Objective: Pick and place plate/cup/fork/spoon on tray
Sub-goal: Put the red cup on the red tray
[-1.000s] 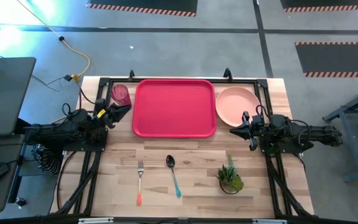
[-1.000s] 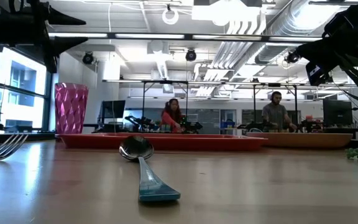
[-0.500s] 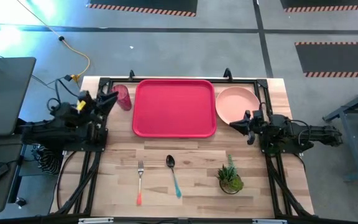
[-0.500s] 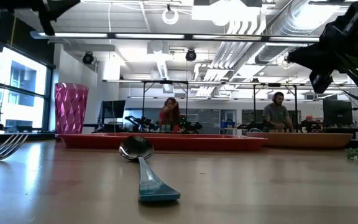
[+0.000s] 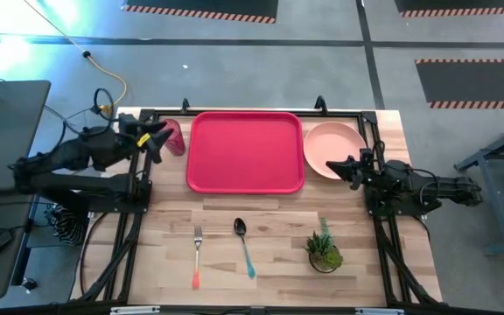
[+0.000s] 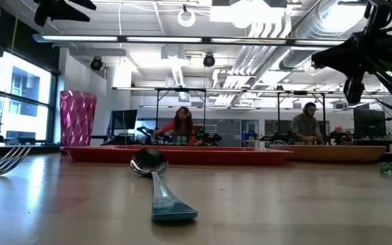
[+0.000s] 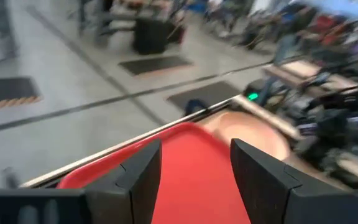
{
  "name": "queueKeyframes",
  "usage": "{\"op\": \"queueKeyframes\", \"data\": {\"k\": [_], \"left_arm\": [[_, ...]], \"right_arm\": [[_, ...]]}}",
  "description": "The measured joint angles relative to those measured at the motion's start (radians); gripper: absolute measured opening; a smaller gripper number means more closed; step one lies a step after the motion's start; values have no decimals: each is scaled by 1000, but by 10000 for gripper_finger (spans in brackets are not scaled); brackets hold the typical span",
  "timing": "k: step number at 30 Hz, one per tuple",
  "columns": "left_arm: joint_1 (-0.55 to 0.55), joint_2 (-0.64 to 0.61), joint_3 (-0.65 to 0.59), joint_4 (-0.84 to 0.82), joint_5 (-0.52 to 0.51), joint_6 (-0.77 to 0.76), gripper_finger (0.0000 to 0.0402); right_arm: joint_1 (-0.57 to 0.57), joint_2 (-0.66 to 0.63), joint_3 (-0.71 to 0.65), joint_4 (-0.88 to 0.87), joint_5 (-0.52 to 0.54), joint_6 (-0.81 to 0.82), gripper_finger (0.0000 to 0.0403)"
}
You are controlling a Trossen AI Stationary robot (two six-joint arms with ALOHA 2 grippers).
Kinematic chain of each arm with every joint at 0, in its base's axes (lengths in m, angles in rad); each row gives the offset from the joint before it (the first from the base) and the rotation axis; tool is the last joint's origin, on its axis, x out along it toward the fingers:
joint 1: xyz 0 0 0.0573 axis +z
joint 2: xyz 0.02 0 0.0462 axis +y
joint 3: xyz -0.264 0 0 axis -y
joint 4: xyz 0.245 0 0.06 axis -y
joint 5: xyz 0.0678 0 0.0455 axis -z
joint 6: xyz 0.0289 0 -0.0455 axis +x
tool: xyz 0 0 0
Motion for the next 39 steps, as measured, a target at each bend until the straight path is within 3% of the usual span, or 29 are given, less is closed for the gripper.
{"op": "queueKeyframes", "data": {"k": [7, 16, 28, 39], "left_arm": [[93, 116, 142, -157, -1, -120, 179], [250, 255, 245, -288, 121, -133, 179], [453, 465, 260, -389, 338, -132, 179], [525, 600, 260, -433, 347, -178, 179]], "right_arm": [[0, 0, 0, 76, 0, -15, 12], [0, 0, 0, 111, 4, -9, 12], [0, 0, 0, 111, 35, -9, 12], [0, 0, 0, 109, 34, -10, 12]]}}
